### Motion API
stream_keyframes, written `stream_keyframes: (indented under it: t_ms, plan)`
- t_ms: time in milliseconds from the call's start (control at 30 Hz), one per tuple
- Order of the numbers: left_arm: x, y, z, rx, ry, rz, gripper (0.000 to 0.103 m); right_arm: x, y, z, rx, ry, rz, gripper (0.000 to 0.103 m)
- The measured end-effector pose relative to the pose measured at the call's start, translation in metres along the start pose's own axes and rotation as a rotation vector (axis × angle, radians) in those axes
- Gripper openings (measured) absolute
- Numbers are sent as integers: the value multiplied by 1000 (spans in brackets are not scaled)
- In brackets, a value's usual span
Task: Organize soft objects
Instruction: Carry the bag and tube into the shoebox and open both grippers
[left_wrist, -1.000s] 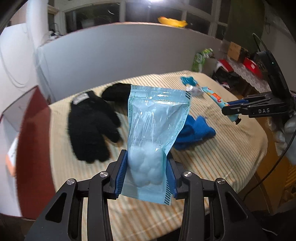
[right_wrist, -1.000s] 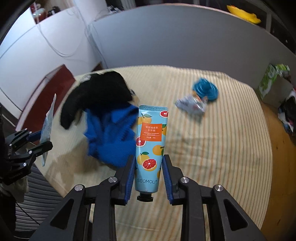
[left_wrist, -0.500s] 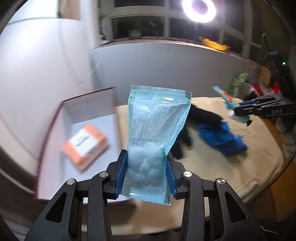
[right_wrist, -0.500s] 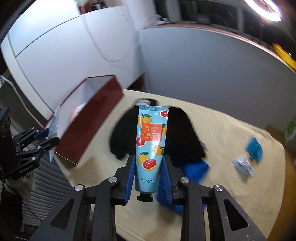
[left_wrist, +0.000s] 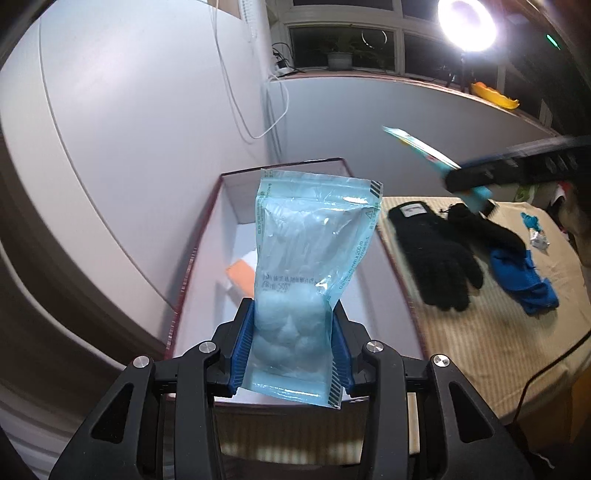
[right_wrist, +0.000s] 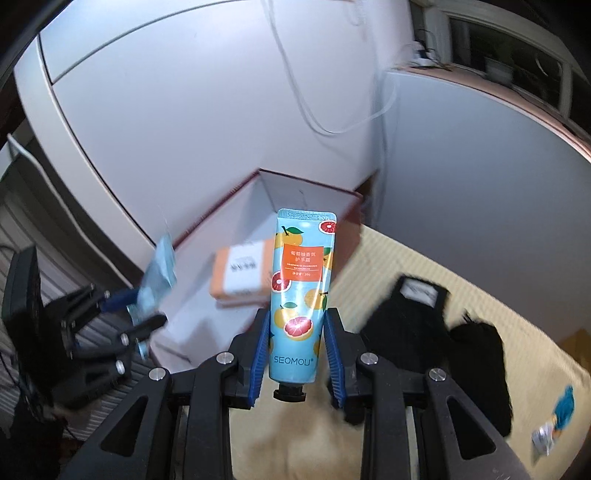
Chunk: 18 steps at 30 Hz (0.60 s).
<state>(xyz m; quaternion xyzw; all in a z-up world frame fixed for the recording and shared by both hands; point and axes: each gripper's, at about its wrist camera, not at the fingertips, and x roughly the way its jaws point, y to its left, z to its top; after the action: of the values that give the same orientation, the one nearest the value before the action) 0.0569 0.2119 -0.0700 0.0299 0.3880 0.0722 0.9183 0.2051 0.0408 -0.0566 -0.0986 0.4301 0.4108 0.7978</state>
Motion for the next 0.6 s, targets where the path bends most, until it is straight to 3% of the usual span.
stream_keyframes:
  t_ms: [267,600]
  plan:
    - [20,7,6,-6,26,13,38,57,26,48,-10,27,16,26]
    - [33,8,9,8,39,25,40,107,30,66,10,76,-2,27]
